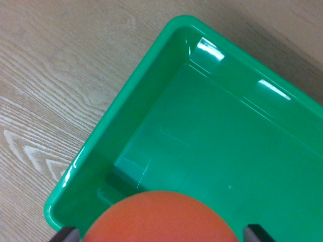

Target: Pick fruit

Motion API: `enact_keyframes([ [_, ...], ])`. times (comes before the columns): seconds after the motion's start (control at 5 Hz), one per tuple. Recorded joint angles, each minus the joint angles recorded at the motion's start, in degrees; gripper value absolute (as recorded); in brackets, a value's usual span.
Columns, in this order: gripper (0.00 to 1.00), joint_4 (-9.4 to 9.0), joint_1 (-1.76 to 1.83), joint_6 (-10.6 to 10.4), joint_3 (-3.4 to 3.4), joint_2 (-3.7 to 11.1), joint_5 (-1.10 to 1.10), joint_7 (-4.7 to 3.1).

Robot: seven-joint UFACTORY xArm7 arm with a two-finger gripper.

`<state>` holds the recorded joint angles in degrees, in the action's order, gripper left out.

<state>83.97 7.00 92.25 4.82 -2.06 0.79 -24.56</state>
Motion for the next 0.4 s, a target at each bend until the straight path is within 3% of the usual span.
enact_keyframes([
  [0.4, 1.0, 0.22, 0.0, 0.33, 0.0, -0.12, 0.01, -0.01],
])
